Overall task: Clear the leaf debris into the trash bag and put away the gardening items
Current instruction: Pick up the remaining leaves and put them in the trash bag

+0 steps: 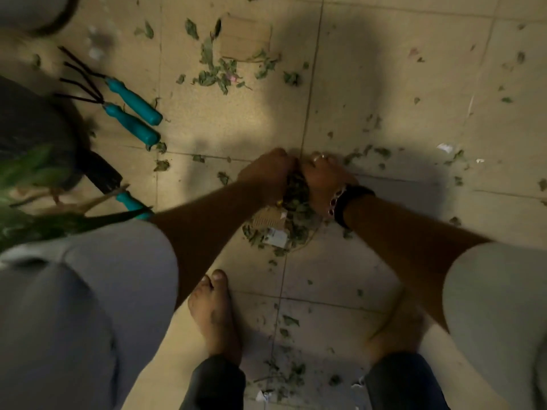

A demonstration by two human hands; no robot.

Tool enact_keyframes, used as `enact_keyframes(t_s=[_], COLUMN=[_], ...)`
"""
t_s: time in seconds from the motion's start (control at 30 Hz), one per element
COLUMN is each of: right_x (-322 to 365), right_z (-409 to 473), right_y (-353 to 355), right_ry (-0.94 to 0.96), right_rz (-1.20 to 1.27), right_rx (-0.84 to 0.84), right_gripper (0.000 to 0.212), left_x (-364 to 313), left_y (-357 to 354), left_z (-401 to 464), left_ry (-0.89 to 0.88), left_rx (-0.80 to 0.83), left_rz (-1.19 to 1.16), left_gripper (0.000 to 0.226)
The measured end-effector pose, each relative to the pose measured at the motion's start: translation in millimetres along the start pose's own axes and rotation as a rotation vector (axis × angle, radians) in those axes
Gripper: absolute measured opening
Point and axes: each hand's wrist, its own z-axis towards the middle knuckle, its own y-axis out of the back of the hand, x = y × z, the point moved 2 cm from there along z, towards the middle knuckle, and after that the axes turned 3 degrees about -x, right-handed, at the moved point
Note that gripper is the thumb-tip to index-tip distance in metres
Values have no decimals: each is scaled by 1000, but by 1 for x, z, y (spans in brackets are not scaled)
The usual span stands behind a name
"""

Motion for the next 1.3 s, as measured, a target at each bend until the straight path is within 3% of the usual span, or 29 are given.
enact_keyframes(t_s=[0.1,0.17,0.27,0.33,0.4,0.53,0.7,0.9,1.0,1.13,1.3], right_x=[-14,-26,-18,0,22,46,54,61,56,50,40], right_z=[-36,-52,-62,-62,-62,-61,-59,-69,-69,-71,-77], right_y=[-11,-16,-30,-42,-57,-75,-80,-92,-88,-78,-63], right_ry=[-90,-294,-357,-311,-286,-342,-272,-201,-258,-309,-319], right_rz=[187,235,156,97,64,22,-5,223,387,624,726], right_rx=[-135,-123,43,142,227,163,33,-255,-257,-287,-127], right_gripper=[67,92,124,139,146,135,117,54,43,30,36], left_x=[28,53,65,58,49,35,35,33,30,25,5], left_y=[-17,-30,-56,-68,-77,-83,-92,-103,-103,-98,-91], left_z=[-51,-79,-103,-108,-104,-82,-73,-82,-86,-86,-89], left_ry=[211,442,614,511,395,303,198,64,19,85,121], left_rx=[-285,-378,-96,5,-19,-81,-103,-181,-225,-176,-139], left_rz=[-177,-241,-213,-158,-138,-32,108,-39,-145,-249,-226], left_gripper=[54,65,97,117,130,132,113,81,66,71,75])
